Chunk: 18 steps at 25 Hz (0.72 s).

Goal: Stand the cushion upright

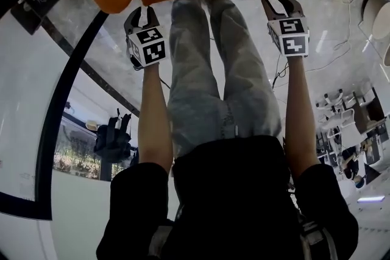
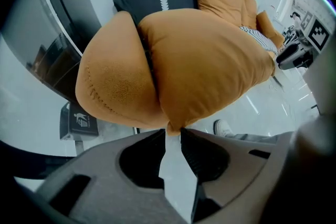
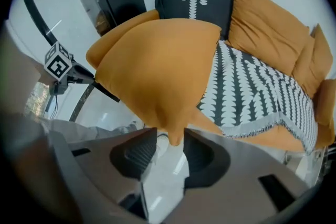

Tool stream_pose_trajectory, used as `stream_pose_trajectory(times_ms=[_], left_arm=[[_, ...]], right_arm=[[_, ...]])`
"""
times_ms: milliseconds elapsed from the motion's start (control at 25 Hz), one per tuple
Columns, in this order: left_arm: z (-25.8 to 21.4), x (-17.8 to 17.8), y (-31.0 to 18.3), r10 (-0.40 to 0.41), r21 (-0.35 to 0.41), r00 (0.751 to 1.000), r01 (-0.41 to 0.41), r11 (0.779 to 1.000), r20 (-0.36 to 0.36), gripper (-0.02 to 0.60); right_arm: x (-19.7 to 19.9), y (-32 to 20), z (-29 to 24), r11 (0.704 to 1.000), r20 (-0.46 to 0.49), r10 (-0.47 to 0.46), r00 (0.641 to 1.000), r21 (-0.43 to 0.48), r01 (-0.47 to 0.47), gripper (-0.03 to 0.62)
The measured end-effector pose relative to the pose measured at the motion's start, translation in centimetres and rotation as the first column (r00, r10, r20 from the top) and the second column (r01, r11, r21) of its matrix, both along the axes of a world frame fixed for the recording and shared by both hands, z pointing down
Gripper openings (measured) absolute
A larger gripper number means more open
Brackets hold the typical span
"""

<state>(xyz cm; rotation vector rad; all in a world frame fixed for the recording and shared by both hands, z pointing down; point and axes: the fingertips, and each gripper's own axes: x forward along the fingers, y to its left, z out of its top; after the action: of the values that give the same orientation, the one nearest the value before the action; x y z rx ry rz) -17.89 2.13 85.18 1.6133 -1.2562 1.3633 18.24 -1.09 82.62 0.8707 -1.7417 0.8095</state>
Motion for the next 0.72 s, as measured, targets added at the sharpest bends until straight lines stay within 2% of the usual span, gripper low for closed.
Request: stream_pose_trajectory(times_ms=[160,440,640,720], left_arm=[[0.5,0.1,-0.7,0.044,-0.003,0.999,-0.044,0.999,0.012,0.084],[1.2,0.7,-0.9,0.135,-0.019,0.991,-0.134,0.991,0.024,0.084],[1.1,0.8,-0.9,0.173,-0.026,0.984,-0.172,0.985,0.035,0.083],[1.2,0.9,-1.1,0.163,-0.023,0.986,-0.162,0.987,0.027,0.053]], right_arm=[[0.2,0.1,1.6,0.998,-0.056,-0.067,0.996,-0.024,0.065,0.143],[-0.3,-0.2,3.4,0.997,-0.067,-0.061,0.996,-0.042,0.058,0.135],[-0.8,-0.2,3.2,0.999,-0.049,-0.025,0.999,-0.025,0.024,0.073],[-0.9,-0.3,3.1,1.000,-0.046,-0.006,0.999,-0.018,0.005,0.037]])
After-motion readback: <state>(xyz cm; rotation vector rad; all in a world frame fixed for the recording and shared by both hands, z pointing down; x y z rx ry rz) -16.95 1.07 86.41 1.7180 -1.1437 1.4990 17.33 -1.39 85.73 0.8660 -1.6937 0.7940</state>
